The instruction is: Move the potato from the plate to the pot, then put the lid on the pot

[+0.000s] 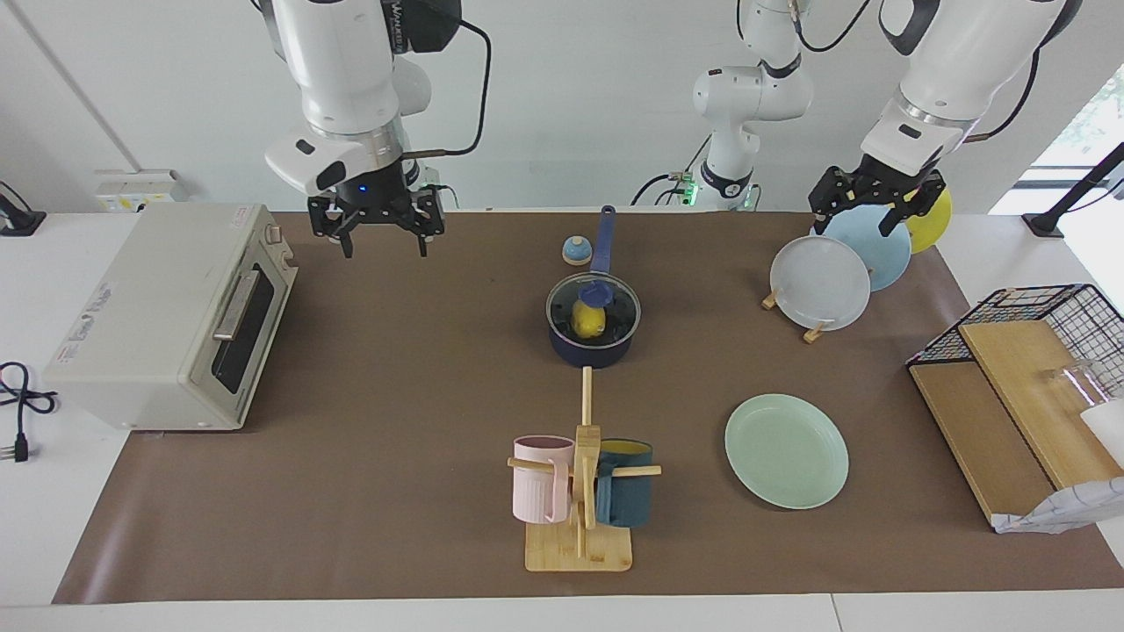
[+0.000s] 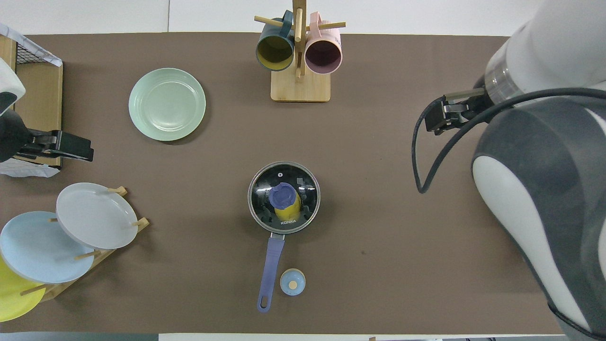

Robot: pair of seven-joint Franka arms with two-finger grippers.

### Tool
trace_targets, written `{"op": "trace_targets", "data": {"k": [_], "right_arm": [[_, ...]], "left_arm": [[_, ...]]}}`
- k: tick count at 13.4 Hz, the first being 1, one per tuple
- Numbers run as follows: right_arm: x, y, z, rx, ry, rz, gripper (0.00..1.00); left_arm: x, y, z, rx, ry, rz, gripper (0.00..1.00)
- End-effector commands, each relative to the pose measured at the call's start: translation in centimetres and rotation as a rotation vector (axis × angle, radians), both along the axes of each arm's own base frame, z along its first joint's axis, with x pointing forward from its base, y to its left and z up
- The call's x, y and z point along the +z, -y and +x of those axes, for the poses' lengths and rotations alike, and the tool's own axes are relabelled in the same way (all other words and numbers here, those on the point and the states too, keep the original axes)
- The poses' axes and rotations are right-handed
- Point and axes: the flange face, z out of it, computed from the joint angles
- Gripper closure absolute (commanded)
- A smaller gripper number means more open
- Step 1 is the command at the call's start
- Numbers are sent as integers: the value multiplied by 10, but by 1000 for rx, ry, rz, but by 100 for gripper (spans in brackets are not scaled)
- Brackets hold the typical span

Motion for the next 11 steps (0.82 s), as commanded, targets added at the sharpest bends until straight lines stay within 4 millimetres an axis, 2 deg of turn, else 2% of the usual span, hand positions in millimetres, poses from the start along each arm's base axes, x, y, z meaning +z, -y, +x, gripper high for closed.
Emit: {"op": "trace_targets", "data": {"k": [1,3,4,5,6,9,11], "right_arm": [[-12,27,-2,-22,-62,33,0],[-14,45,-18,-63,-74,13,0],[-16,45,-26,-66,-82,0,0],[-21,62,-32,-94,-99,-7,0],[-25,69,-41,-102,-115,3,0],[-32,67,-62,-95,-104,5,0],[-33,74,-62,-76,-92,30,0]], "left_arm": [[-2,0,-4,6,7,10,0],[-1,0,-5,6,7,10,0],[-1,-1,-5,8,9,10,0],[-2,-1,-4,8,7,10,0],[-1,-1,-5,8,9,10,0],[-2,-1,-4,6,10,10,0],[-2,0,-4,6,10,10,0]]}}
